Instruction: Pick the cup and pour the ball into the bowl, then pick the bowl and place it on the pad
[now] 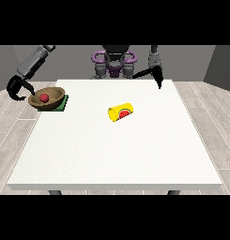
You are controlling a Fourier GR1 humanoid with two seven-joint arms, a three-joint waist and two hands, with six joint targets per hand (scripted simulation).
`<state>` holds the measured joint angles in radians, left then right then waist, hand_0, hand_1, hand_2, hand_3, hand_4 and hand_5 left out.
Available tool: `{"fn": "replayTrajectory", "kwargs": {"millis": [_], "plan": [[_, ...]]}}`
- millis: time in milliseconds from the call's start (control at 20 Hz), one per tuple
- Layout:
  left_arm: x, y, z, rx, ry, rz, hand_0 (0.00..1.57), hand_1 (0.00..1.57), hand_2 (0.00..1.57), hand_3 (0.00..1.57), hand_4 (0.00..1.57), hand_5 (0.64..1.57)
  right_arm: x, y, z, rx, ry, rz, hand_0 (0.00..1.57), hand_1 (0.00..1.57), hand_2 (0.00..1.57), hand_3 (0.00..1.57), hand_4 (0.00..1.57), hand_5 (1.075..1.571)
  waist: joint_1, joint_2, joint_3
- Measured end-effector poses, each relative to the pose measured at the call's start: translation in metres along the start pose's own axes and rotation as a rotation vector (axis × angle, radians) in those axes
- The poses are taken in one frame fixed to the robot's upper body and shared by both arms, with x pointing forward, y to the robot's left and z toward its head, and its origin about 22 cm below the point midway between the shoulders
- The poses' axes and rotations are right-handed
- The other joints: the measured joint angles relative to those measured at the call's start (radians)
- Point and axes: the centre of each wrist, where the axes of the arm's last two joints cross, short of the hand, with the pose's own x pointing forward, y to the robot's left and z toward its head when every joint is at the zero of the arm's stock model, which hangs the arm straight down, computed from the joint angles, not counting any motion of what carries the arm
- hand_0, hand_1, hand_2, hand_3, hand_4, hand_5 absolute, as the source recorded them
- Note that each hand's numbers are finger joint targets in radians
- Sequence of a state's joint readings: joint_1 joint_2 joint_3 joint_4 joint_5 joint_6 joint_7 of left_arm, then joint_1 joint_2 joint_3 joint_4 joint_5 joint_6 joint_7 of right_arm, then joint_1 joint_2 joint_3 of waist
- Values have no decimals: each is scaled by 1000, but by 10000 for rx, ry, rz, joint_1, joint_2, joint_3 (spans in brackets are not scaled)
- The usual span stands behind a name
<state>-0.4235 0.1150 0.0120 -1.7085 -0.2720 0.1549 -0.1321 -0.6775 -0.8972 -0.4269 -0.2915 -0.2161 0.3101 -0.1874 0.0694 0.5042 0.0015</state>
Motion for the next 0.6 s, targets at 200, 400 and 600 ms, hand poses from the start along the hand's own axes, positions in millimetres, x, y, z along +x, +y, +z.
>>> {"fn": "replayTrajectory", "kwargs": {"millis": [200,400,600], "plan": [[1,2,1,92,66,16,0,0,0,0,0,1567,9,-1,-2,-258,-70,287,0,0,376,158,0,1488,-50,-65,-1],[9,1,6,69,139,77,0,0,0,0,0,1569,16,-3,-3,-322,-53,336,0,0,255,56,0,1493,-110,-203,1],[-2,-6,15,-4,567,171,0,0,0,0,0,1569,44,-19,-2,-19,-23,328,0,0,189,288,0,1503,-288,-607,-4]]}}
